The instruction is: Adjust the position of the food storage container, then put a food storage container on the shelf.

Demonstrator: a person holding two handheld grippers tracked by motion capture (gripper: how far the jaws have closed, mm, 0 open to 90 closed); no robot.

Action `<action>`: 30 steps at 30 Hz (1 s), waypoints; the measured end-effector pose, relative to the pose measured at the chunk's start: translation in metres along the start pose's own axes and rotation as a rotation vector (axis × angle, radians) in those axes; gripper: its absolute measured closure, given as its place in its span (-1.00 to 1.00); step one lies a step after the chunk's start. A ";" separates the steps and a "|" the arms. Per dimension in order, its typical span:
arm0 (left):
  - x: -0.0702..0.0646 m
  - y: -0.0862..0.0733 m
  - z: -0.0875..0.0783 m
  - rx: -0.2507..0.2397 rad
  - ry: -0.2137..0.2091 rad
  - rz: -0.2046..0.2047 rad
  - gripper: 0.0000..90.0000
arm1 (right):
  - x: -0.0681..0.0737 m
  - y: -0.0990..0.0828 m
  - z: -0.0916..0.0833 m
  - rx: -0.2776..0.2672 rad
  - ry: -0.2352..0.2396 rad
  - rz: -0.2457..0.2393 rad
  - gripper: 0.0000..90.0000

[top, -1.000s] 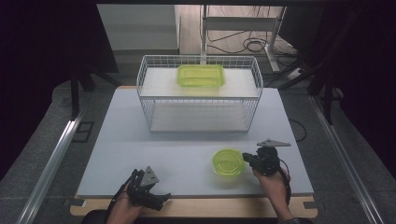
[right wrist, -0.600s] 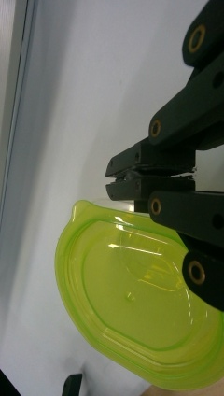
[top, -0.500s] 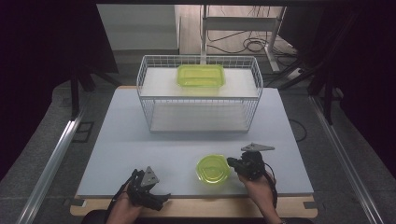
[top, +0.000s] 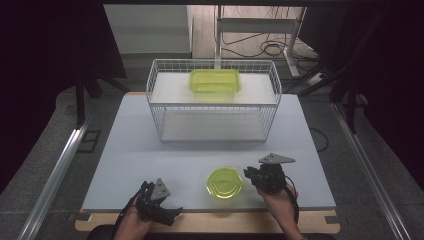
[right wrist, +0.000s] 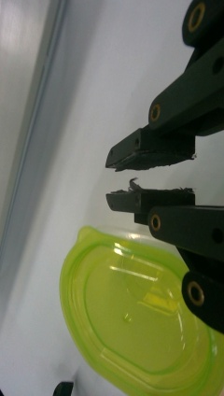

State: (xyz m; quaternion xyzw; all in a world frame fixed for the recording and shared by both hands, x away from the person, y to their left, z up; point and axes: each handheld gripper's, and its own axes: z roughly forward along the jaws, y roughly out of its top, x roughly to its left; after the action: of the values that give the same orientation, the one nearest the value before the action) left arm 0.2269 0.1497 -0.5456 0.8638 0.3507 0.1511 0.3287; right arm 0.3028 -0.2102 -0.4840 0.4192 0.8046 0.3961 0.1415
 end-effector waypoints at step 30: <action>0.000 0.000 0.002 0.020 0.004 -0.004 -1.00 | -0.021 -0.022 -0.003 0.056 0.035 -0.074 -0.71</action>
State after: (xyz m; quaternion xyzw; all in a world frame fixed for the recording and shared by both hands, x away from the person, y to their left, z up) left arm 0.2279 0.1491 -0.5474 0.8661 0.3547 0.1487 0.3194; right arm 0.3018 -0.2357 -0.5014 0.3860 0.8326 0.3753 0.1303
